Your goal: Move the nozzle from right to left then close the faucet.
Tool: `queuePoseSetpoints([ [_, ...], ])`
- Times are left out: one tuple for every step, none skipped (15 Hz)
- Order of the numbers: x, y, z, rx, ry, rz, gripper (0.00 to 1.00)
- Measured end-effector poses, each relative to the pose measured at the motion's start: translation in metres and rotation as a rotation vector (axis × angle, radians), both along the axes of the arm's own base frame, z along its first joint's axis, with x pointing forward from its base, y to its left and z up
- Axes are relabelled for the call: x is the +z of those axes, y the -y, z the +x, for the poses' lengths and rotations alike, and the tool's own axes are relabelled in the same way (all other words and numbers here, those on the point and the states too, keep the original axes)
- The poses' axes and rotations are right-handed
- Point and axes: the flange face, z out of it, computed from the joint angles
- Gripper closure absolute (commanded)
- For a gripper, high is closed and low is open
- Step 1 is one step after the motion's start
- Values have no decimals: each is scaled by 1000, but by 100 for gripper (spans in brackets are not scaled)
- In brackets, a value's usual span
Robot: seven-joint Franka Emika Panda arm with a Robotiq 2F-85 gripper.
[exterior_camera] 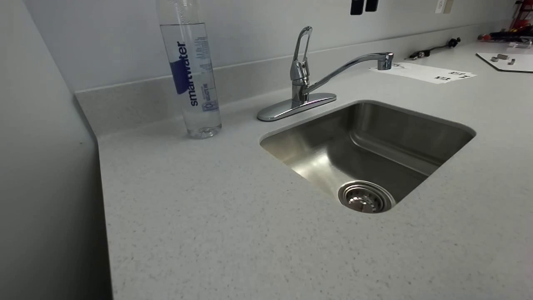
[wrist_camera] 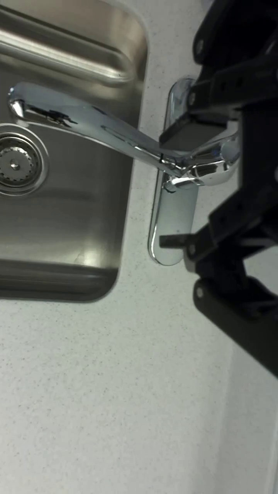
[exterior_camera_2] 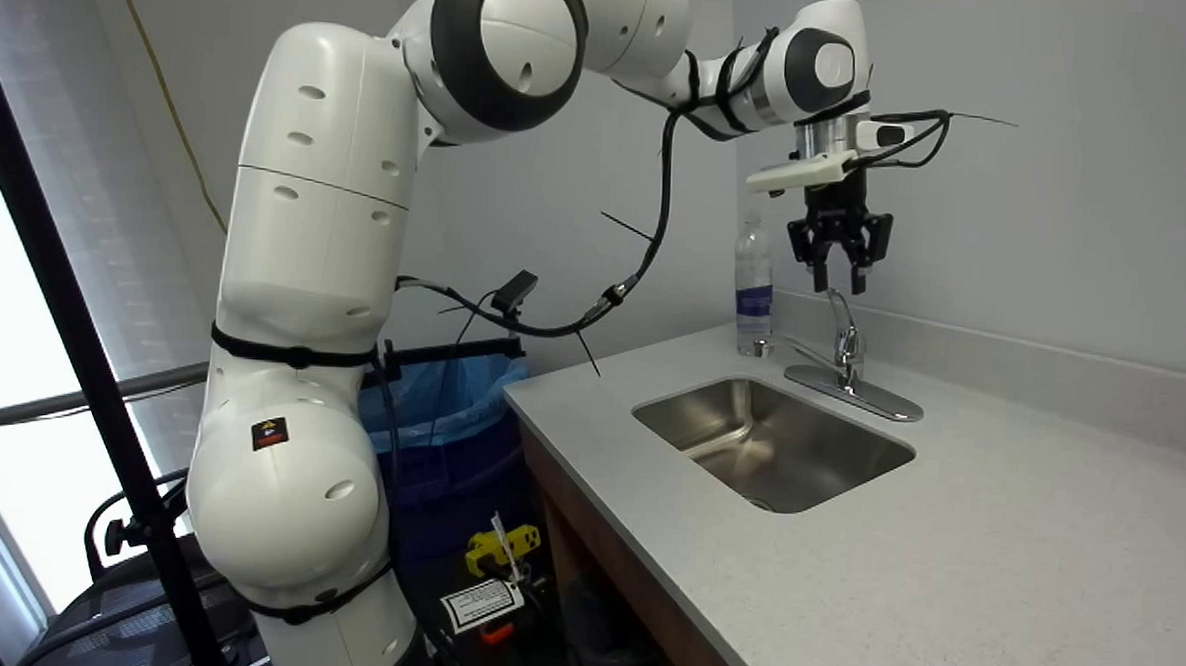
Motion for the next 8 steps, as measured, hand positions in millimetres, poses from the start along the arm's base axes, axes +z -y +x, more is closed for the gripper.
queuePoseSetpoints([
  [4,0,2,-1,21,3,80],
  [8,-1,5,-2,43,8,87],
  [10,-2,8,-3,68,13,95],
  [12,-3,11,-4,99,19,100],
  [15,-5,15,-5,139,25,100],
  [17,-7,19,-4,182,32,100],
  [19,-10,23,-2,224,40,100],
  [19,-14,27,2,263,47,100],
])
